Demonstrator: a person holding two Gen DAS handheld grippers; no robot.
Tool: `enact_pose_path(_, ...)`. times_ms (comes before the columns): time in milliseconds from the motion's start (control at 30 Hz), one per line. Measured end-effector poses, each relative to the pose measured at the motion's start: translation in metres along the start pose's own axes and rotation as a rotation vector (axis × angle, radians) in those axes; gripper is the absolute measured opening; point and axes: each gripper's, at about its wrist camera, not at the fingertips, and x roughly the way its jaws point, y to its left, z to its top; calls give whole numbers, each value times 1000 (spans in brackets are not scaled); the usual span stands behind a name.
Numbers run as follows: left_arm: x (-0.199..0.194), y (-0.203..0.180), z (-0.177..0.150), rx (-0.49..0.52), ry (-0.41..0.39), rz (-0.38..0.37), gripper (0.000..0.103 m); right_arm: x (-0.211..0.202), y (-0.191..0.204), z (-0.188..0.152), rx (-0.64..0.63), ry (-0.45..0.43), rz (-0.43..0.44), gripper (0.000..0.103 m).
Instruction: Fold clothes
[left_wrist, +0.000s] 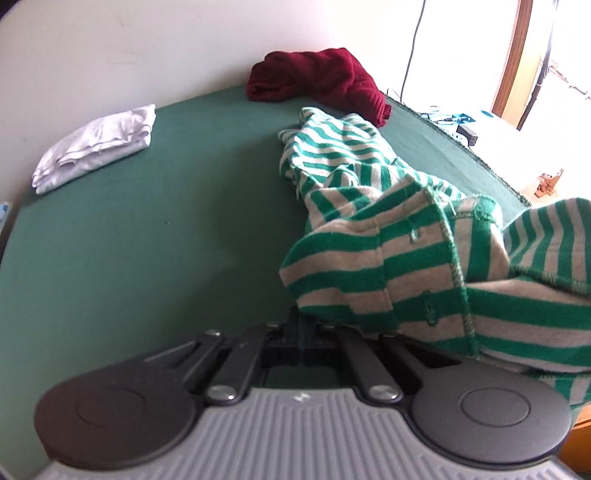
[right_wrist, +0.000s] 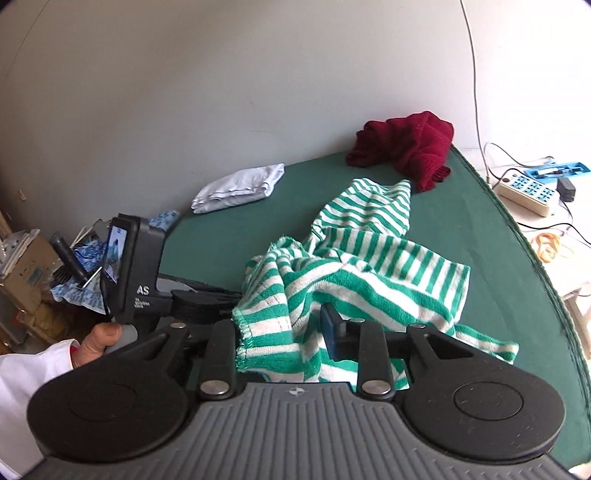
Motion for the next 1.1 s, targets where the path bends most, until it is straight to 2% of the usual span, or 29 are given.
enact_pose_path(67, -20, 11, 5, -6, -56, -3, 0, -7, 11, -12, 16, 38, -6, 36)
enact_pose_path(167, -49, 33, 10, -9, -113, -14, 0, -17, 17, -24, 44, 60, 23, 36)
enact_pose_path(233, -58, 42, 10, -6, -106, -52, 2, -28, 18, -27, 76, 20, 39, 37)
enact_pose_path(267, -59, 42, 10, -7, -104, -62, 4, -33, 16, -24, 114, -18, 78, 43)
enact_pose_path(300, -59, 42, 10, -8, -102, -71, 14, -36, 12, -21, 158, -53, 137, 46)
enact_pose_path(333, -58, 39, 10, 0, -102, -80, 48, -37, 10, -18, 186, -68, 183, 50)
enact_pose_path(367, -55, 32, 10, 17, -104, -88, 89, -35, 13, -12, 189, -78, 196, 52)
enact_pose_path(400, -52, 24, 10, 36, -128, -84, 103, -33, 16, -9, 169, -76, 162, 53)
enact_pose_path(467, -38, 4, 9, 107, -159, -12, 102, -29, 18, -5, 145, -71, 105, 62)
enact_pose_path(500, -27, -4, 8, 138, -150, 23, 102, -24, 16, -5, 154, -61, 86, 63)
enact_pose_path(533, -15, -10, 8, 163, -124, 50, 95, -20, 13, -4, 164, -50, 68, 64)
enact_pose_path(567, -3, -13, 6, 168, -88, 56, 81, -16, 11, -4, 157, -35, 55, 64)
enact_pose_path(633, 17, -10, 1, 138, -2, 26, 67, -8, 7, -5, 142, -5, 31, 65)
enact_pose_path(700, 24, -6, -6, 97, 37, 1, 52, -1, 4, -7, 126, 17, 7, 68)
enact_pose_path(733, 26, -4, -10, 78, 51, -3, 37, 2, 1, -8, 120, 29, -2, 69)
enact_pose_path(767, 28, -3, -13, 60, 66, -7, 16, 6, -1, -9, 115, 40, -12, 69)
enact_pose_path(800, 28, -1, -15, 38, 75, 4, 5, 10, -3, -11, 109, 52, -21, 69)
enact_pose_path(833, 26, 2, -16, 12, 78, 29, 0, 13, -6, -12, 103, 63, -31, 70)
enact_pose_path(900, 22, 9, -17, -36, 78, 89, 0, 21, -11, -12, 93, 92, -45, 70)
enact_pose_path(967, 9, 26, -17, -82, 64, 171, 0, 39, -21, -5, 133, 114, -19, 70)
enact_pose_path(1033, -7, 48, -21, -133, 67, 199, 0, 57, -30, 2, 172, 136, 6, 70)
enact_pose_path(1100, -26, 63, -28, -168, 63, 175, 0, 75, -39, 9, 212, 157, 31, 71)
